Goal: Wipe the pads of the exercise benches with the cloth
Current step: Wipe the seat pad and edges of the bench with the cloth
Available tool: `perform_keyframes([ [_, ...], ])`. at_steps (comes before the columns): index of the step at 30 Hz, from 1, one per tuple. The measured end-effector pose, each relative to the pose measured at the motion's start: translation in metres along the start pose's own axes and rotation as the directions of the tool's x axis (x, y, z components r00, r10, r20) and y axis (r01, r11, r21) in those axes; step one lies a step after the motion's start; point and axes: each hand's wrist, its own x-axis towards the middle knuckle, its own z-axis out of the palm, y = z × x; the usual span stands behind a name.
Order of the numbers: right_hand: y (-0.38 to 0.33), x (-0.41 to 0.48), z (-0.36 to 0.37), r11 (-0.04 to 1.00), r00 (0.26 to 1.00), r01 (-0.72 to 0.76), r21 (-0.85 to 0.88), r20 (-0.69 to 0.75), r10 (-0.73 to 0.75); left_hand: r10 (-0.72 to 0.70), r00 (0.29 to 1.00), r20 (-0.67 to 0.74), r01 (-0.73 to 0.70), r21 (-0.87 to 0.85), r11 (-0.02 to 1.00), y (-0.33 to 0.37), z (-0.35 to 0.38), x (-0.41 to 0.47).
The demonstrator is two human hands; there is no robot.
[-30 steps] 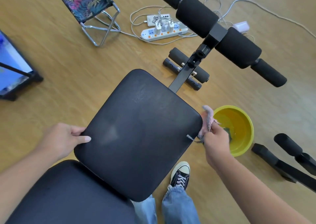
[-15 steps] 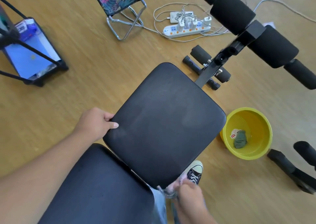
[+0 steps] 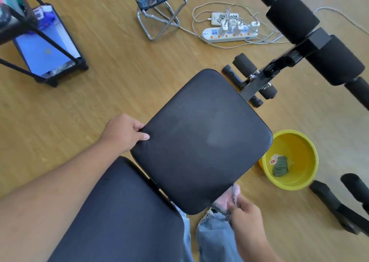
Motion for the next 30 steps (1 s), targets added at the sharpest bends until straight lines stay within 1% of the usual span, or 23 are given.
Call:
perform_keyframes([
  [2,-0.035,0.019,-0.028,0.985,0.971,0.154,-0.083,-0.170,-0.166,-0.014,0.999,0.029,0.015,-0.030,0.999,-0.002,-0.003,-0.001],
  [3,-0.056,0.027,-0.039,0.953,0.933,0.237,-0.191,-0.227,-0.278,-0.029,0.998,0.061,0.034,-0.070,0.997,-0.003,-0.005,-0.001],
  [5,-0.095,0.040,-0.048,0.846,0.857,0.339,-0.412,-0.236,-0.458,-0.069,0.985,0.157,0.099,-0.192,0.976,-0.009,-0.012,-0.001],
  [7,-0.115,0.050,-0.031,0.742,0.804,0.387,-0.547,-0.194,-0.562,-0.087,0.964,0.253,0.158,-0.278,0.947,-0.012,-0.019,-0.001],
  [9,-0.113,0.048,0.011,0.604,0.740,0.478,-0.638,-0.077,-0.668,-0.114,0.951,0.287,0.210,-0.332,0.920,-0.010,-0.023,-0.002],
  [11,-0.095,0.030,0.064,0.410,0.636,0.622,-0.667,0.126,-0.761,-0.138,0.935,0.327,0.275,-0.423,0.863,-0.005,-0.027,-0.003],
  [12,-0.085,0.017,0.088,0.290,0.548,0.724,-0.626,0.267,-0.792,-0.151,0.927,0.344,0.309,-0.466,0.829,-0.002,-0.028,-0.003],
  [13,-0.076,0.004,0.108,0.115,0.426,0.807,-0.579,0.436,-0.793,-0.161,0.923,0.348,0.328,-0.499,0.802,-0.002,-0.029,-0.003],
  [14,-0.072,-0.005,0.121,-0.080,0.295,0.855,-0.512,0.608,-0.737,-0.171,0.922,0.346,0.339,-0.515,0.787,-0.003,-0.029,-0.002],
  [15,-0.075,-0.005,0.126,-0.243,0.182,0.862,-0.445,0.719,-0.670,-0.180,0.921,0.344,0.345,-0.512,0.787,-0.004,-0.029,-0.001],
  [16,-0.086,0.001,0.126,-0.333,0.110,0.856,-0.397,0.767,-0.632,-0.188,0.922,0.339,0.346,-0.501,0.793,-0.005,-0.028,0.000],
  [17,-0.100,0.011,0.125,-0.353,0.093,0.842,-0.408,0.754,-0.650,-0.190,0.925,0.329,0.342,-0.503,0.794,-0.006,-0.027,0.001],
  [18,-0.116,0.022,0.125,-0.320,0.106,0.834,-0.450,0.699,-0.707,-0.198,0.926,0.320,0.347,-0.524,0.778,-0.007,-0.028,0.001],
  [19,-0.131,0.030,0.127,-0.246,0.165,0.824,-0.511,0.632,-0.757,-0.206,0.925,0.320,0.358,-0.546,0.757,-0.007,-0.029,0.001],
  [21,-0.146,0.029,0.140,-0.061,0.354,0.782,-0.620,0.523,-0.775,-0.199,0.920,0.337,0.364,-0.552,0.750,-0.007,-0.030,0.002],
  [22,-0.141,0.023,0.149,-0.048,0.365,0.774,-0.631,0.507,-0.780,-0.197,0.919,0.341,0.364,-0.545,0.755,-0.007,-0.029,0.003],
  [23,-0.130,0.015,0.155,-0.082,0.336,0.788,-0.610,0.539,-0.772,-0.201,0.919,0.339,0.366,-0.545,0.754,-0.006,-0.029,0.003],
  [24,-0.113,0.007,0.158,-0.186,0.277,0.792,-0.582,0.613,-0.739,-0.202,0.920,0.335,0.364,-0.540,0.759,-0.005,-0.029,0.004],
  [26,-0.082,-0.006,0.154,-0.447,0.123,0.765,-0.463,0.787,-0.605,-0.193,0.923,0.333,0.349,-0.509,0.787,-0.003,-0.029,0.004],
  [27,-0.077,-0.006,0.149,-0.517,0.078,0.758,-0.396,0.843,-0.531,-0.188,0.918,0.348,0.350,-0.497,0.794,-0.003,-0.028,0.004],
  [28,-0.081,-0.002,0.144,-0.533,0.053,0.767,-0.357,0.863,-0.502,-0.188,0.914,0.360,0.359,-0.501,0.787,-0.001,-0.027,0.004],
  [29,-0.093,0.004,0.143,-0.517,0.053,0.774,-0.366,0.851,-0.523,-0.193,0.904,0.382,0.381,-0.512,0.770,-0.001,-0.025,0.007],
  [30,-0.108,0.009,0.144,-0.466,0.090,0.771,-0.434,0.798,-0.595,-0.198,0.886,0.419,0.417,-0.535,0.735,0.001,-0.026,0.006],
])
